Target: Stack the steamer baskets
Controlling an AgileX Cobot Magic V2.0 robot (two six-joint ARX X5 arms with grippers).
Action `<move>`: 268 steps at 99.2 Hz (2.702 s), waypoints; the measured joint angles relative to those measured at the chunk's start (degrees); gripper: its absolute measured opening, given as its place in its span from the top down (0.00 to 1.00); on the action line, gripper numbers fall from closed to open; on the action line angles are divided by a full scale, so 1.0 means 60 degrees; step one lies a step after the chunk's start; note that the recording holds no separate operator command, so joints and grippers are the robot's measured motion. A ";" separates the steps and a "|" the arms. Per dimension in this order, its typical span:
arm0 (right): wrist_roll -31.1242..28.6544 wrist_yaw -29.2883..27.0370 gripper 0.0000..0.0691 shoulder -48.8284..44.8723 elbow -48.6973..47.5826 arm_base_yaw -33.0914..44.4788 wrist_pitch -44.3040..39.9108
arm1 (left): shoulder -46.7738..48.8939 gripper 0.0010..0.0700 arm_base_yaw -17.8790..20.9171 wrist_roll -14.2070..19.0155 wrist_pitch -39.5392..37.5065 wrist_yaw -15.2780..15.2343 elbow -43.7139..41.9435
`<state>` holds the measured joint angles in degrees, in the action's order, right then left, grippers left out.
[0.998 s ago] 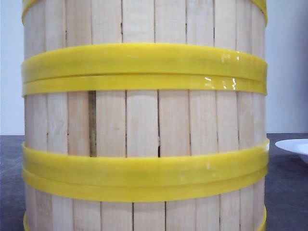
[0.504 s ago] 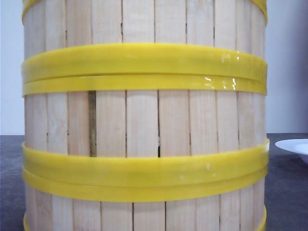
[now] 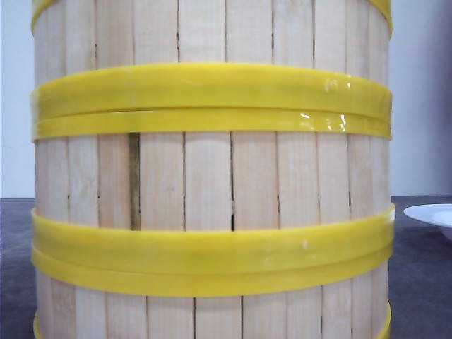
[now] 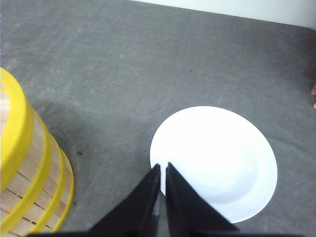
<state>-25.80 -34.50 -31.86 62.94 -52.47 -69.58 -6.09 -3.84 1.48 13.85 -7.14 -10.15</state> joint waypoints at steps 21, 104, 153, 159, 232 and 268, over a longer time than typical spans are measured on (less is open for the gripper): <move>0.0000 0.0000 0.98 0.0000 0.0000 0.0000 0.0000 | 0.0747 0.98 0.0073 -0.0015 -0.0470 0.0018 0.1304; 0.0000 0.0004 0.98 0.0000 0.0000 0.0000 0.0000 | 0.0973 0.98 0.0076 -0.0601 -0.0612 0.0000 0.1381; 0.0000 0.0000 0.98 0.0000 0.0000 0.0000 0.0000 | 0.0973 0.98 0.0076 -0.0601 -0.0612 0.0000 0.1381; 0.0000 0.0000 0.98 0.0000 0.0000 0.0000 -0.0004 | 0.0973 0.98 0.0076 -0.0601 -0.0612 0.0000 0.1381; 0.4193 0.1570 0.98 0.0069 -0.0357 0.5322 0.4564 | 0.0973 0.98 0.0076 -0.0601 -0.0612 0.0000 0.1381; 0.5213 0.5384 0.98 0.1399 -0.4422 0.9027 0.8950 | 0.0973 0.98 0.0076 -0.0601 -0.0612 0.0000 0.1381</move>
<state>5.48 -2.20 -23.46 36.40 1.69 -15.88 -0.25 -3.38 -2.13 10.17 -7.14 -1.87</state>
